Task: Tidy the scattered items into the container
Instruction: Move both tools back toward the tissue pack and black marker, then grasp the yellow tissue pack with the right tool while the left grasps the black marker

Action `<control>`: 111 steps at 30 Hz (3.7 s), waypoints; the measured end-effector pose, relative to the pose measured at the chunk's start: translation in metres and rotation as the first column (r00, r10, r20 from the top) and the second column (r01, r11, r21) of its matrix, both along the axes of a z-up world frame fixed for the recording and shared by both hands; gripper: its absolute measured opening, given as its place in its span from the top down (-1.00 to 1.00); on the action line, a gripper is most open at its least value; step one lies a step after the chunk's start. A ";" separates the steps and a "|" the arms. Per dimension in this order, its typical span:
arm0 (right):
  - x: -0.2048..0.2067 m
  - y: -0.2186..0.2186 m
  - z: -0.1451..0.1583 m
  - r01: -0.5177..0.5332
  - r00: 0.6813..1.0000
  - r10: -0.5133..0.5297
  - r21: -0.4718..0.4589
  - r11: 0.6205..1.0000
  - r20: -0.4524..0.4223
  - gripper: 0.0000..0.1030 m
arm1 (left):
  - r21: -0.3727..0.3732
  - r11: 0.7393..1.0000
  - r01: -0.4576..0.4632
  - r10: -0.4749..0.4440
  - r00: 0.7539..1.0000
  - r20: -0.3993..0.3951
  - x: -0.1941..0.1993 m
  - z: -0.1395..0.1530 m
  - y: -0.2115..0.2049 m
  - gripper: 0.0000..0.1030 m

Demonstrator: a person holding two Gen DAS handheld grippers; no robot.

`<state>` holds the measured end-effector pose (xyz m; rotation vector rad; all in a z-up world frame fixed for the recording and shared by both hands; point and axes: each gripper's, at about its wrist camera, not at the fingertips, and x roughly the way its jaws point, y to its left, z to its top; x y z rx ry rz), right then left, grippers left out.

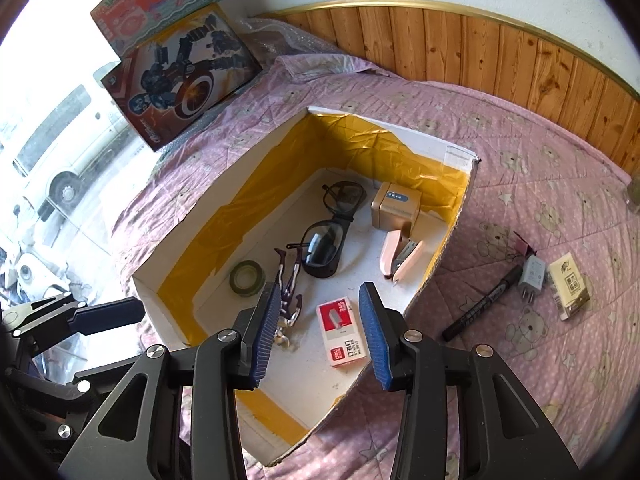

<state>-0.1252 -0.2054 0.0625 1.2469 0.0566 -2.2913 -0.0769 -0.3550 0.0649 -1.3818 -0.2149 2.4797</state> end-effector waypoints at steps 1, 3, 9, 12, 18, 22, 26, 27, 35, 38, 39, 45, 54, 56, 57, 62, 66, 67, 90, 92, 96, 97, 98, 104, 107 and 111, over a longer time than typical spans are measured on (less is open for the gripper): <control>0.003 0.001 0.000 0.002 1.000 -0.002 -0.001 1.000 0.000 0.15 | 0.000 1.000 0.001 -0.001 1.000 -0.002 0.002 0.001 0.000 -0.09; 0.008 0.005 0.001 0.007 1.000 -0.007 -0.009 1.000 0.001 0.15 | -0.001 1.000 0.006 -0.006 1.000 -0.003 0.006 0.002 0.002 -0.09; 0.023 0.012 0.003 0.009 1.000 -0.009 -0.022 1.000 0.001 0.14 | -0.006 1.000 0.024 -0.024 1.000 -0.013 0.019 0.007 0.009 -0.09; 0.032 0.013 0.003 -0.001 1.000 0.001 -0.022 1.000 -0.003 0.14 | -0.009 0.999 0.032 -0.032 0.999 -0.022 0.024 0.012 0.013 -0.09; 0.046 0.017 0.006 -0.012 1.000 0.012 -0.010 1.000 -0.024 0.14 | -0.015 0.999 0.042 -0.043 0.999 -0.034 0.034 0.018 0.020 -0.09; 0.056 0.022 0.008 -0.016 0.999 0.015 -0.008 1.000 -0.035 0.14 | -0.012 0.998 0.054 -0.055 0.998 -0.038 0.041 0.019 0.026 -0.09; 0.066 0.033 0.008 -0.011 0.999 0.010 -0.027 1.000 -0.035 0.14 | -0.015 0.997 0.078 -0.079 0.996 -0.052 0.047 0.023 0.036 -0.09; 0.069 0.036 0.008 -0.009 0.999 0.008 -0.034 0.999 -0.034 0.14 | -0.017 0.996 0.085 -0.086 0.995 -0.058 0.049 0.024 0.039 -0.09; 0.085 0.077 -0.001 0.045 0.999 -0.046 -0.085 0.995 -0.019 0.14 | -0.046 0.987 0.152 -0.156 0.984 -0.083 0.059 0.028 0.070 -0.09; 0.084 0.099 -0.006 0.084 0.996 -0.086 -0.105 0.991 -0.006 0.14 | -0.058 0.982 0.182 -0.186 0.978 -0.089 0.062 0.028 0.085 -0.09; 0.083 0.106 -0.008 0.099 0.995 -0.100 -0.113 0.989 -0.001 0.14 | -0.061 0.979 0.192 -0.197 0.976 -0.091 0.062 0.027 0.090 -0.09; 0.073 0.148 -0.017 0.181 0.983 -0.179 -0.151 0.972 0.029 0.14 | -0.068 0.968 0.243 -0.248 0.966 -0.080 0.058 0.023 0.121 -0.09; 0.040 0.198 -0.023 0.284 0.959 -0.279 -0.193 0.939 0.056 0.14 | -0.067 0.947 0.315 -0.319 0.945 -0.067 0.034 0.010 0.171 -0.09; 0.029 0.209 -0.026 0.307 0.952 -0.301 -0.195 0.931 0.061 0.13 | -0.071 0.944 0.322 -0.326 0.943 -0.059 0.026 0.005 0.182 -0.09; 0.024 0.214 -0.028 0.317 0.948 -0.310 -0.196 0.928 0.064 0.13 | -0.071 0.943 0.325 -0.329 0.943 -0.056 0.020 0.002 0.187 -0.09; -0.007 0.238 -0.039 0.347 0.938 -0.339 -0.173 0.922 0.075 0.13 | -0.074 0.937 0.340 -0.344 0.938 -0.035 -0.009 -0.015 0.215 -0.09; -0.031 0.249 -0.048 0.341 0.940 -0.335 -0.131 0.931 0.068 0.11 | -0.076 0.943 0.324 -0.326 0.945 -0.018 -0.037 -0.032 0.231 -0.09; -0.037 0.252 -0.050 0.337 0.941 -0.331 -0.118 0.934 0.066 0.07 | -0.075 0.945 0.317 -0.319 0.948 -0.008 -0.045 -0.037 0.233 -0.09; -0.148 0.239 -0.123 0.121 0.993 -0.116 0.233 0.965 -0.037 -0.23 | -0.113 0.983 0.146 -0.128 0.981 0.148 -0.150 -0.151 0.245 -0.13; -0.156 0.242 -0.130 0.128 0.992 -0.128 0.216 0.968 -0.010 -0.23 | -0.128 0.981 0.149 -0.133 0.983 0.124 -0.151 -0.152 0.247 -0.13; -0.166 0.254 -0.141 0.165 0.985 -0.170 0.162 0.973 0.021 -0.22 | -0.146 0.975 0.169 -0.154 0.982 0.107 -0.152 -0.152 0.252 0.51; -0.166 0.257 -0.140 0.177 0.983 -0.182 0.136 0.975 0.026 -0.14 | -0.145 0.974 0.171 -0.158 0.982 0.102 -0.153 -0.152 0.253 0.70; -0.166 0.261 -0.139 0.189 0.980 -0.194 0.116 0.975 0.034 -0.09 | -0.129 0.976 0.175 -0.162 0.981 0.105 -0.153 -0.152 0.252 0.72; -0.157 0.268 -0.133 0.238 0.968 -0.242 0.066 0.969 0.062 -0.07 | -0.100 0.979 0.176 -0.166 0.981 0.098 -0.151 -0.147 0.251 0.73; -0.146 0.270 -0.128 0.261 0.963 -0.264 0.055 0.964 0.060 -0.07 | -0.094 0.980 0.178 -0.170 0.981 0.089 -0.147 -0.141 0.251 0.73; -0.129 0.271 -0.120 0.283 0.957 -0.285 0.036 0.958 0.062 -0.07 | -0.076 0.979 0.187 -0.180 0.980 0.086 -0.136 -0.132 0.250 0.73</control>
